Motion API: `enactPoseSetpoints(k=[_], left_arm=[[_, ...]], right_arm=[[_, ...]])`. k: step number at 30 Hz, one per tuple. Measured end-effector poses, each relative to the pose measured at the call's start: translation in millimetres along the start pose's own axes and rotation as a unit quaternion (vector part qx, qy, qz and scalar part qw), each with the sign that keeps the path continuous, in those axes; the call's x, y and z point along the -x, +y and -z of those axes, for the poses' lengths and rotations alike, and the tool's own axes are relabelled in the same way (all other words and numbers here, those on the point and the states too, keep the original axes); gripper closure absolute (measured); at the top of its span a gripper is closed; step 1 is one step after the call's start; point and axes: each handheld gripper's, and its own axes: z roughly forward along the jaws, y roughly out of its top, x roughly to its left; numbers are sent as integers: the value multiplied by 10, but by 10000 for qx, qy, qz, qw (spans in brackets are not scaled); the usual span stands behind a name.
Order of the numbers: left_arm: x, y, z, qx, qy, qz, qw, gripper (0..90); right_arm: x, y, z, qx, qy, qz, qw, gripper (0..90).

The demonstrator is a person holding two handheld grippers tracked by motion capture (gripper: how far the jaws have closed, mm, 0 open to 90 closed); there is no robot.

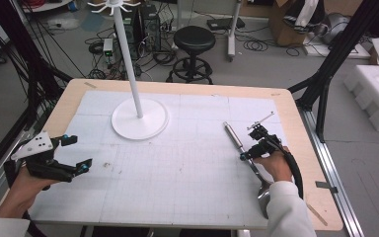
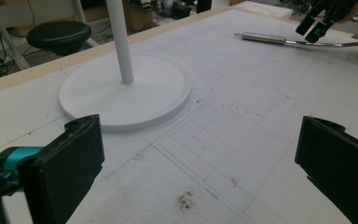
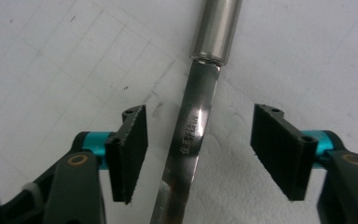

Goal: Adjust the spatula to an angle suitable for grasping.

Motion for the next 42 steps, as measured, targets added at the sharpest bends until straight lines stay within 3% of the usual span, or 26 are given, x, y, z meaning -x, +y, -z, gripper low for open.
enactPoseSetpoints(k=[13, 34, 42], left_arm=[[3, -1, -7, -13, -9, -2, 10000, 18], [4, 0, -4, -4, -29, -2, 10000, 18], [6, 2, -2, 7, -24, 3, 10000, 18]], right_arm=[[17, -14, -58, -62, 40, -163, 9998, 561], [-9, 45, -132, -152, 30, -337, 9993, 685], [-5, 67, -132, -236, 22, -720, 9971, 720]])
